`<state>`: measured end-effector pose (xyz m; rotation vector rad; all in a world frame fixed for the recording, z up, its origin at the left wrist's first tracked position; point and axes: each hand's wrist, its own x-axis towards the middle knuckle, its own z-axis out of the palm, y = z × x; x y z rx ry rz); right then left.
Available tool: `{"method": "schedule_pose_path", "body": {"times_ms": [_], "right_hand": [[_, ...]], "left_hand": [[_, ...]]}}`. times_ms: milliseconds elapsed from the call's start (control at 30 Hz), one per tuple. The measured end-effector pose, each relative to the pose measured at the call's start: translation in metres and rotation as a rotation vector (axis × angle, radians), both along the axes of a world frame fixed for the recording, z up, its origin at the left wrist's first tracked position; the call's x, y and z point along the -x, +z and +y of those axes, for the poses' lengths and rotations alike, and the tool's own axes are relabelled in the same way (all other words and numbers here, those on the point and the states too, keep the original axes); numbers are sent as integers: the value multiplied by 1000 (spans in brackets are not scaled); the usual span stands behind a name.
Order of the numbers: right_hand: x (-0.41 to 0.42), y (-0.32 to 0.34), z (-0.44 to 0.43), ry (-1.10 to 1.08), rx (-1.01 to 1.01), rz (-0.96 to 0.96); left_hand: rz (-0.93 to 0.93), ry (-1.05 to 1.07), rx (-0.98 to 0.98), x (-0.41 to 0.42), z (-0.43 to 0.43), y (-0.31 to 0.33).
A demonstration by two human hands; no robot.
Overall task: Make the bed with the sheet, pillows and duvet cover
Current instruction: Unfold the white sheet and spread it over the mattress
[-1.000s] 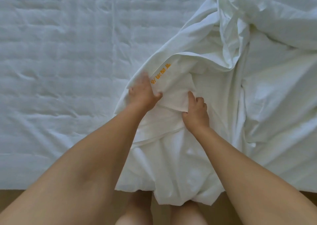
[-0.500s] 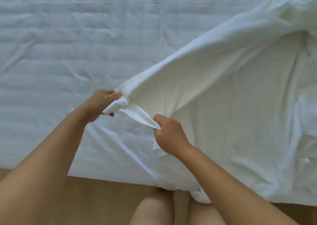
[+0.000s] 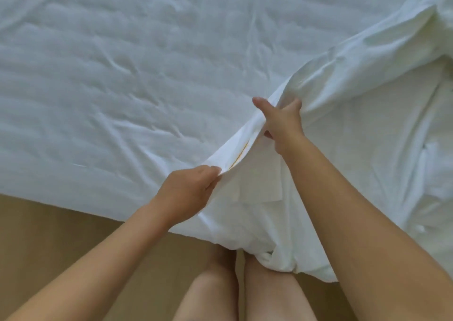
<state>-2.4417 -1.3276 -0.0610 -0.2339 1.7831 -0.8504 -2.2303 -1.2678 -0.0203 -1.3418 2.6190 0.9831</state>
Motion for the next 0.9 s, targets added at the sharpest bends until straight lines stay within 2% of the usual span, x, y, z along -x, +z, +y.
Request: {"method": "schedule_pose_path", "body": {"times_ms": [100, 167, 267, 300, 433, 533, 667, 900], "right_hand": [[-7, -4, -8, 17, -72, 102], [-8, -6, -6, 31, -82, 72], [-18, -6, -2, -62, 4, -75], [-24, -5, -1, -67, 22, -68], [-57, 7, -10, 63, 86, 95], [-103, 27, -34, 195, 155, 148], [-201, 42, -69, 334, 185, 169], [-409, 19, -125, 510, 82, 17]], "left_hand": [[17, -20, 59, 2, 5, 13], [49, 81, 39, 3, 1, 15], [262, 468, -258, 0, -12, 17], [319, 566, -324, -4, -16, 20], [438, 679, -464, -37, -25, 33], [504, 750, -544, -92, -33, 43], [575, 884, -546, -187, -55, 60], [553, 1097, -482, -374, -88, 52]]}}
